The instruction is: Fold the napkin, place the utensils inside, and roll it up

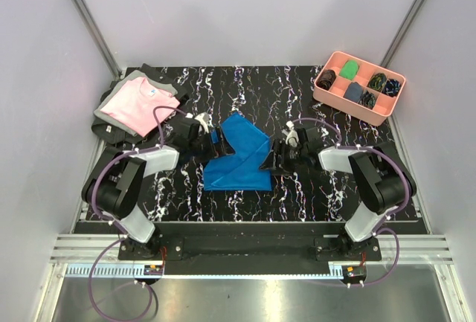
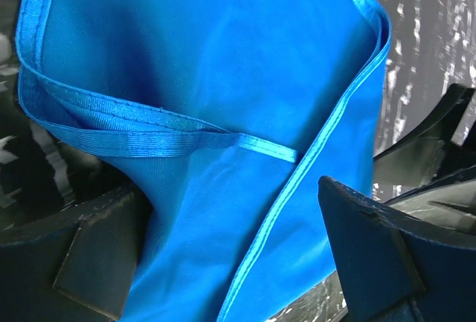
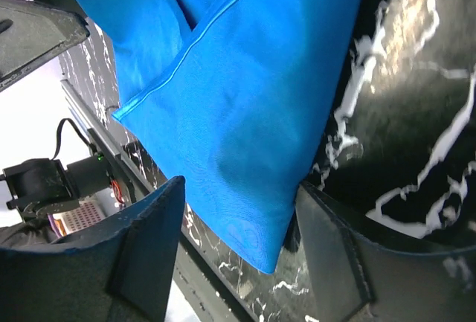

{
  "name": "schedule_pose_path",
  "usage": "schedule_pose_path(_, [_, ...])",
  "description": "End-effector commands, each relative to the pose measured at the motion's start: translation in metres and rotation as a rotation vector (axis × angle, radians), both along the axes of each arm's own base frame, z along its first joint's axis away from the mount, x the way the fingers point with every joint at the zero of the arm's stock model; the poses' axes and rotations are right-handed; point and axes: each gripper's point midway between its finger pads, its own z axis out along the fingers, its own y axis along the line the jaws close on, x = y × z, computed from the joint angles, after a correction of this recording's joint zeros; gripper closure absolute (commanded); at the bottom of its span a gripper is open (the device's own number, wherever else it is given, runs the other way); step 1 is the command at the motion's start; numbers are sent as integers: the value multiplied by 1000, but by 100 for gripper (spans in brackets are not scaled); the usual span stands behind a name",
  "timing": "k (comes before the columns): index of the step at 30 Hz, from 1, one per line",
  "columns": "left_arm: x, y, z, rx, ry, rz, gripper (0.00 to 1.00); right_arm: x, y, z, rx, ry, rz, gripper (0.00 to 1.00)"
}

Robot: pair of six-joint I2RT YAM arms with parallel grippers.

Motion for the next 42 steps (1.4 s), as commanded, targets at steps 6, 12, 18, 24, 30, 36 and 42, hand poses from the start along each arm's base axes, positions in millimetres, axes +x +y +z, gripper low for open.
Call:
schedule_pose_path(6, [7, 8, 20, 103, -71, 11, 2, 6, -32, 20, -181, -103, -133, 23])
schedule_pose_path(12, [-17, 48, 42, 256, -120, 85, 1, 19, -34, 45, -202, -170, -132, 21])
schedule_pose_path(18, [-71, 26, 20, 170, 8, -21, 14, 23, -24, 39, -175, -147, -120, 21])
schedule_pose_path(24, [-89, 9, 17, 136, 45, -66, 36, 18, -19, 38, -155, -145, -107, 21])
schedule_pose_path(30, [-97, 8, 7, 152, 82, -65, 46, 12, -20, 37, -150, -144, -108, 21])
schedule_pose_path(36, [-105, 5, -3, 167, 112, -79, 50, 10, -20, 40, -144, -151, -108, 21])
schedule_pose_path(42, [-109, 2, -5, 170, 122, -91, 56, 10, -21, 38, -144, -150, -107, 21])
